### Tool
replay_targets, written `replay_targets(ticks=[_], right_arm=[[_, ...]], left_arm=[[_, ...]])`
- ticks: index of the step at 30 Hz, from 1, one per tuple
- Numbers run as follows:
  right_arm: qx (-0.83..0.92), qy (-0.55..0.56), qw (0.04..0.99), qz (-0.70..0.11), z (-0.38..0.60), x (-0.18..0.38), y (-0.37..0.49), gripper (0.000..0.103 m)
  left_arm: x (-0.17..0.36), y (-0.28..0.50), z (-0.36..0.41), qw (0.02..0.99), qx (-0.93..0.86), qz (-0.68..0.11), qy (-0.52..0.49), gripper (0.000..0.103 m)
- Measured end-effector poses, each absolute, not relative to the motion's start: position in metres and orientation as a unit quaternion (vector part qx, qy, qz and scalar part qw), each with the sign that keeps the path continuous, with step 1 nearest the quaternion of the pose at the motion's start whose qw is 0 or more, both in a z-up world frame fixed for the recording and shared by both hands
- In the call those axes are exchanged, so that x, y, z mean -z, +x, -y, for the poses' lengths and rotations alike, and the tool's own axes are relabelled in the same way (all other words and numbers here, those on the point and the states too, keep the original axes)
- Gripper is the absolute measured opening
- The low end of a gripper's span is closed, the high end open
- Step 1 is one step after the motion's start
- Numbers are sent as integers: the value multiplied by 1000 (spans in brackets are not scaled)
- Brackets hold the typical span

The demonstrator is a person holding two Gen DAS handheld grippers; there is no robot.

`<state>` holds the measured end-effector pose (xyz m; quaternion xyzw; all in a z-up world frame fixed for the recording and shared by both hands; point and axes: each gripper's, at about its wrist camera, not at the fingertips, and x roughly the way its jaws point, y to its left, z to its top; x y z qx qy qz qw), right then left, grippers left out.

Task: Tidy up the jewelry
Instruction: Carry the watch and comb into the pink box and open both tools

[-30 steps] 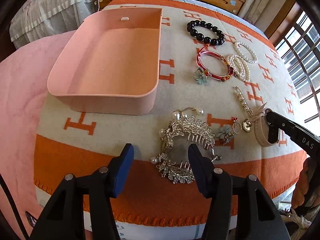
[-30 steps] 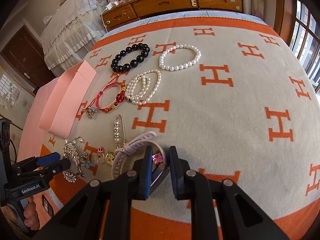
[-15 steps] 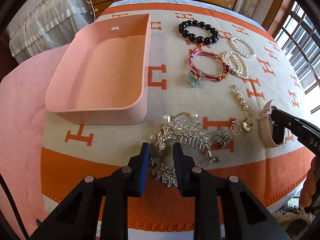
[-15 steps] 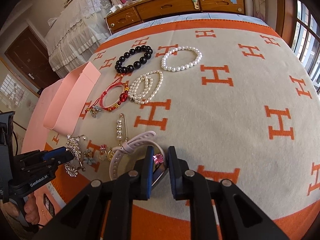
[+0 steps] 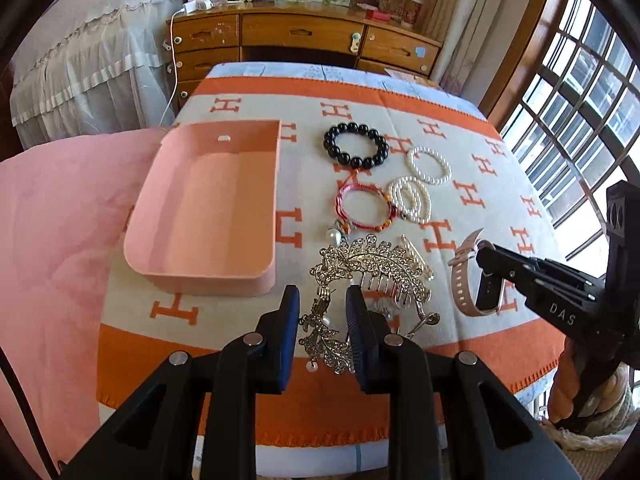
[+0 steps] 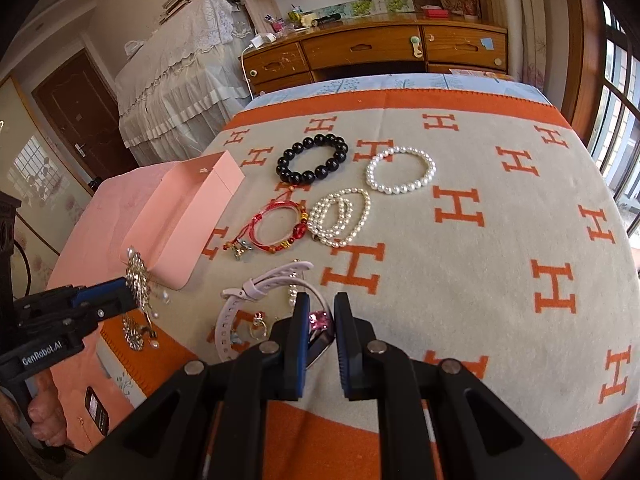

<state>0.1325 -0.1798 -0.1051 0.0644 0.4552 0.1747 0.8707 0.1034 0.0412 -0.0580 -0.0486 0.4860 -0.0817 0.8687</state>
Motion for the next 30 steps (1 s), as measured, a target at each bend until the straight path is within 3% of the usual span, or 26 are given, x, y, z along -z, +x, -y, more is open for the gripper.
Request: replay_targets(ticks=[6,13,23,30], right_arm=[[-211,59,874,-433,143,72,154,12],[-238,48,873,-422,83,47,194,12],[-234,73,865,-437,23,59,252,12],[-220,66,858,-460,-5,84,272,13]], left_arm=[[44,135,-81,884,34,-462,-66,22],[74,181,-125,869,-15,-485,-103,22],[78,201,-157,874,-37,-467,-130,22],[97,198,-155,858,-44,-501,-105,22]])
